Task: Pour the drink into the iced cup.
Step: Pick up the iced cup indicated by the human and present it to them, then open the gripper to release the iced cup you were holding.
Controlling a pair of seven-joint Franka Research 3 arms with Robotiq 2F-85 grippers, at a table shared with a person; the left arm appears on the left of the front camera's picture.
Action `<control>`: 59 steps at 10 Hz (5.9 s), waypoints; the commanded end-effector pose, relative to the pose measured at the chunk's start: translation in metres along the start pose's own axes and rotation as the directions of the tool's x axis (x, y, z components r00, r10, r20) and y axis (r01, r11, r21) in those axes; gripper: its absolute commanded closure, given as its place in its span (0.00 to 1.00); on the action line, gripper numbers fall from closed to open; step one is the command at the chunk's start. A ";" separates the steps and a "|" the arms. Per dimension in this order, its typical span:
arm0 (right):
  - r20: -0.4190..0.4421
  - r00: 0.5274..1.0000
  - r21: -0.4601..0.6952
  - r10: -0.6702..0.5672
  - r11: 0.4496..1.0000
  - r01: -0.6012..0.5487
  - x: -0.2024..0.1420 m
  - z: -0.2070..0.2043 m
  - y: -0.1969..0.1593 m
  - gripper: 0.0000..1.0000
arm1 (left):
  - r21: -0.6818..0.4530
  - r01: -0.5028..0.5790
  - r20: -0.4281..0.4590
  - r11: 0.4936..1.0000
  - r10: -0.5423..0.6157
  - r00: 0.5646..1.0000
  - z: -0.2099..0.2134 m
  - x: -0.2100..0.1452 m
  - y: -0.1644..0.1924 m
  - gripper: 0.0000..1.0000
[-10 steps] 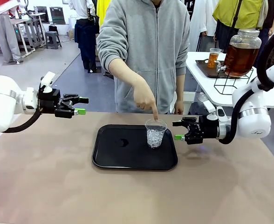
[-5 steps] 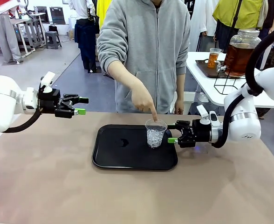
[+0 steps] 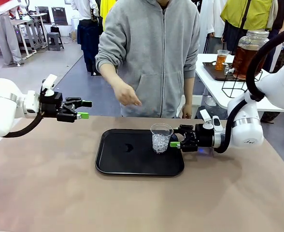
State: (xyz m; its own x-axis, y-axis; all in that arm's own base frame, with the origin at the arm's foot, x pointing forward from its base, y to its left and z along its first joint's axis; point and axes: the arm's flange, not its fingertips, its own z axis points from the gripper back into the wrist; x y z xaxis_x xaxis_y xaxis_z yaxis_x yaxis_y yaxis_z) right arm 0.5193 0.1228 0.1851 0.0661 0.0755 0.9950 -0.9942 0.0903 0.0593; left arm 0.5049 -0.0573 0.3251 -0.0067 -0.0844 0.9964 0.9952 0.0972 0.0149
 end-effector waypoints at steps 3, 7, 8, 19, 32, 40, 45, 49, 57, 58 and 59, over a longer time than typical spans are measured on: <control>0.016 1.000 -0.006 0.010 1.000 -0.010 -0.001 -0.019 -0.010 0.00 | 0.002 -0.009 -0.008 1.000 0.010 1.000 -0.001 0.003 -0.001 0.00; 0.034 0.999 0.040 -0.024 0.999 0.022 0.003 -0.033 -0.012 0.00 | 0.002 -0.009 -0.008 1.000 0.010 1.000 -0.001 0.003 -0.001 0.00; 0.033 0.999 0.051 -0.030 0.998 0.028 0.003 -0.035 -0.012 0.00 | 0.002 -0.009 -0.008 1.000 0.010 1.000 -0.001 0.003 -0.001 0.00; 0.012 0.999 0.145 -0.045 0.989 0.042 0.007 -0.064 0.013 0.00 | 0.002 -0.009 -0.008 1.000 0.010 1.000 -0.001 0.003 -0.001 0.00; 0.060 0.997 0.150 -0.051 0.988 0.042 0.040 -0.059 0.008 0.24 | 0.002 -0.009 -0.008 1.000 0.010 1.000 -0.001 0.003 -0.001 0.00; 0.047 0.997 0.176 -0.054 0.983 0.045 0.159 -0.070 -0.065 0.24 | 0.002 -0.009 -0.008 1.000 0.010 1.000 -0.001 0.003 -0.001 0.00; 0.040 0.999 0.169 -0.032 0.985 0.025 0.154 -0.067 -0.058 0.24 | 0.002 -0.009 -0.008 1.000 0.010 1.000 -0.001 0.003 -0.001 0.00; 0.040 0.999 0.169 -0.032 0.985 0.025 0.154 -0.067 -0.058 0.24 | 0.002 -0.009 -0.008 1.000 0.010 1.000 -0.001 0.003 -0.001 0.00; 0.040 0.999 0.169 -0.032 0.985 0.025 0.154 -0.067 -0.058 0.24 | 0.002 -0.009 -0.008 1.000 0.010 1.000 -0.001 0.003 -0.001 0.00; 0.040 0.999 0.169 -0.032 0.985 0.025 0.154 -0.067 -0.058 0.24 | 0.002 -0.009 -0.008 1.000 0.010 1.000 -0.001 0.003 -0.001 0.00; 0.040 0.999 0.169 -0.032 0.985 0.025 0.154 -0.067 -0.058 0.24 | 0.002 -0.009 -0.008 1.000 0.010 1.000 -0.001 0.003 -0.001 0.00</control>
State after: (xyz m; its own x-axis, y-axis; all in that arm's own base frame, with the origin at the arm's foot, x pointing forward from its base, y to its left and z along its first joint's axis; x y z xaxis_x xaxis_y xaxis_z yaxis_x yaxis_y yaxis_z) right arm 0.5940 0.1951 0.3253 0.0995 0.0350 0.9944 -0.9918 -0.0767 0.1019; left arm 0.5051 -0.0573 0.3252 -0.0068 -0.0845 0.9964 0.9952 0.0972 0.0150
